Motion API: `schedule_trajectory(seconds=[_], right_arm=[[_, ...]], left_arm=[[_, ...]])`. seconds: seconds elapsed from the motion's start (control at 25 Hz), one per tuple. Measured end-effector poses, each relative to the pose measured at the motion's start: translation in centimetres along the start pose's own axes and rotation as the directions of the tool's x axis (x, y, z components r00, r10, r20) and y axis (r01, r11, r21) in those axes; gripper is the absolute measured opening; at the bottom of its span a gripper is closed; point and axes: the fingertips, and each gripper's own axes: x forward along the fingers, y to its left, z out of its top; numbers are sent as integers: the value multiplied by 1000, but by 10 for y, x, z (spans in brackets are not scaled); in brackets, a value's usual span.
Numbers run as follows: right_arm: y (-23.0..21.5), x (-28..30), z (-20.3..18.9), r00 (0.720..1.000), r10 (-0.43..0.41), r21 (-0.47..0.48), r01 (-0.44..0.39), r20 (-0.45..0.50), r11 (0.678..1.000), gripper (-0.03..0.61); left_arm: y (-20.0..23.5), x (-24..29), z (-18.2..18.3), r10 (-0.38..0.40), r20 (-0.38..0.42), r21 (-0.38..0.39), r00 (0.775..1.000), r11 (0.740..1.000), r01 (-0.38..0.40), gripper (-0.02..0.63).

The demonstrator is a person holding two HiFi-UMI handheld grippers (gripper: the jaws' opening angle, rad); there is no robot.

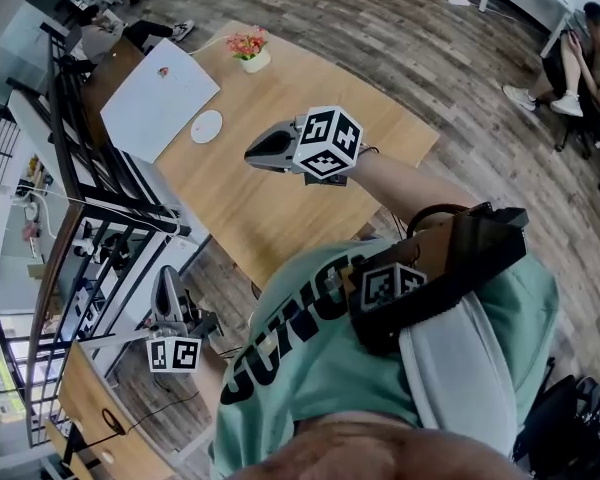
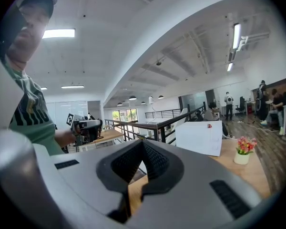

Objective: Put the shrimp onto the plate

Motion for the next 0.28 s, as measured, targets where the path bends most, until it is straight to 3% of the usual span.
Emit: schedule_trajectory(seconds=[0.28], right_arm=[[-18, -6, 10, 1000, -7, -4, 7, -2, 1000, 6]], left_arm=[[1, 17, 7, -10, 10, -8, 1000, 1000, 10, 11]])
